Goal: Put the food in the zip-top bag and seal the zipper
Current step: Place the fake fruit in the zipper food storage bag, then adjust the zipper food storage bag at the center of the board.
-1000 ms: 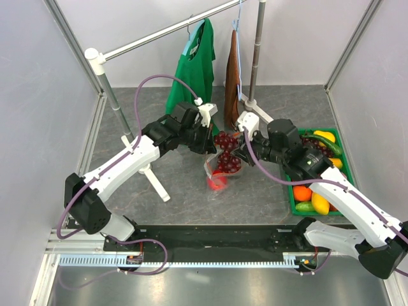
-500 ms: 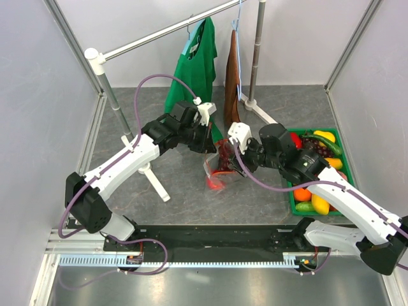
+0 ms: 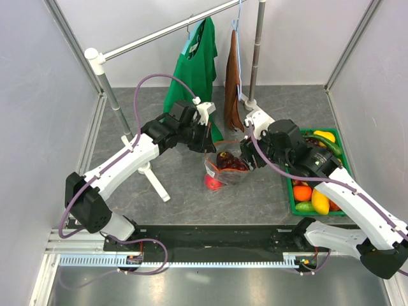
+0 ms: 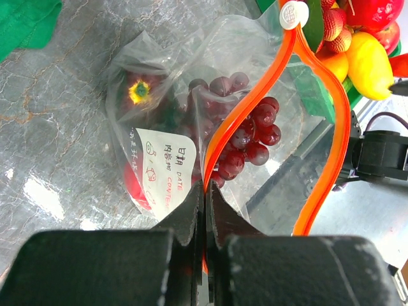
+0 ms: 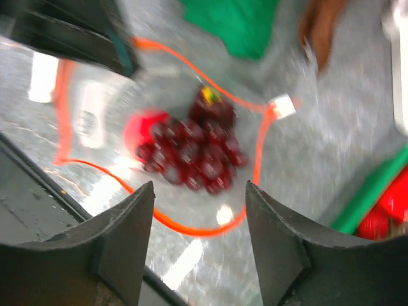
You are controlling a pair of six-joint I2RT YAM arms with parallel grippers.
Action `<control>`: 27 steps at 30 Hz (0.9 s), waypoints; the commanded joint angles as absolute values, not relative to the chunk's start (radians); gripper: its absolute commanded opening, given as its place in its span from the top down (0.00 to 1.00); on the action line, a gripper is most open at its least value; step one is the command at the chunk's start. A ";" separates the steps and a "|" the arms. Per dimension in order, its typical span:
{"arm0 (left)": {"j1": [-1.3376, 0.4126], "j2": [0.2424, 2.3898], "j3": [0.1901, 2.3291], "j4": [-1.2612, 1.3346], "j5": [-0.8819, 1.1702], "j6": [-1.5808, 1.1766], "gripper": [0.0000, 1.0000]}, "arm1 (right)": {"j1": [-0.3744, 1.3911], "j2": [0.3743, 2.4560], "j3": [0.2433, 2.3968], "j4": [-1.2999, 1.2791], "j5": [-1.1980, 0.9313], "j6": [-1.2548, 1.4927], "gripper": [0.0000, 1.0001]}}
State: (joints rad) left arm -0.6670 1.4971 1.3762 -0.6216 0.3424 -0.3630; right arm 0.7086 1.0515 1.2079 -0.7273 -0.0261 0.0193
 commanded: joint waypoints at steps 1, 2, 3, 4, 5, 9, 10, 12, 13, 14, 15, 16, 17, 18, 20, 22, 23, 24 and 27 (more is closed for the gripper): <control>-0.655 1.499 1.405 -0.607 0.367 -0.400 0.98 | 0.672 1.038 1.164 -0.825 0.083 0.135 0.37; -0.655 1.499 1.402 -0.606 0.368 -0.400 0.98 | 0.664 1.045 1.158 -0.830 0.077 0.153 0.37; -0.655 1.499 1.401 -0.604 0.370 -0.400 0.98 | 0.648 1.052 1.154 -0.836 0.066 0.164 0.38; -0.655 1.497 1.401 -0.603 0.371 -0.400 0.98 | 0.637 1.064 1.138 -0.841 0.017 0.172 0.40; -0.655 1.497 1.401 -0.603 0.371 -0.400 0.98 | 0.629 1.068 1.131 -0.838 -0.024 0.182 0.43; -0.655 1.485 1.393 -0.600 0.364 -0.396 0.98 | 0.621 1.080 1.092 -0.816 -0.078 0.205 0.57; -0.655 1.483 1.391 -0.598 0.365 -0.388 0.98 | 0.618 1.084 1.094 -0.815 -0.081 0.207 0.60; -0.655 1.477 1.384 -0.595 0.367 -0.383 0.98 | 0.606 1.097 1.109 -0.813 -0.089 0.207 0.67; -0.655 1.474 1.381 -0.594 0.373 -0.383 0.98 | 0.601 1.100 1.117 -0.815 -0.089 0.204 0.75; -0.655 1.474 1.378 -0.591 0.377 -0.382 0.98 | 0.597 1.101 1.124 -0.813 -0.087 0.201 0.95; -0.655 1.474 1.378 -0.592 0.380 -0.382 0.98 | 0.586 1.104 1.144 -0.818 -0.086 0.193 1.00; -0.655 1.476 1.379 -0.589 0.387 -0.382 0.98 | 0.578 1.103 1.153 -0.822 -0.083 0.187 1.00; -0.657 1.474 1.381 -0.589 0.391 -0.379 0.98 | 0.568 1.104 1.167 -0.827 -0.081 0.186 1.00; -0.657 1.473 1.385 -0.591 0.396 -0.379 0.98 | 0.548 1.095 1.199 -0.837 -0.087 0.183 1.00; -0.669 1.462 1.405 -0.589 0.405 -0.374 0.98 | 0.525 1.077 1.236 -0.836 -0.115 0.184 1.00; -0.681 1.444 1.425 -0.591 0.372 -0.353 0.98 | 0.515 1.045 1.290 -0.827 -0.146 0.189 1.00; -0.701 1.439 1.431 -0.589 0.342 -0.345 0.98 | 0.515 1.037 1.299 -0.825 -0.155 0.189 1.00; -0.712 1.434 1.433 -0.591 0.304 -0.330 0.98 | 0.517 1.023 1.296 -0.825 -0.159 0.187 1.00; -0.724 1.456 1.436 -0.612 0.198 -0.321 0.98 | 0.517 1.038 1.253 -0.860 -0.112 0.149 1.00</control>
State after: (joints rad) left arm -0.7044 1.4807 1.3872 -0.6186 0.3103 -0.3569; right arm 0.5175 1.0580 1.2415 -0.8490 -0.1257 0.1833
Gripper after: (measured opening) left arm 0.025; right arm 0.007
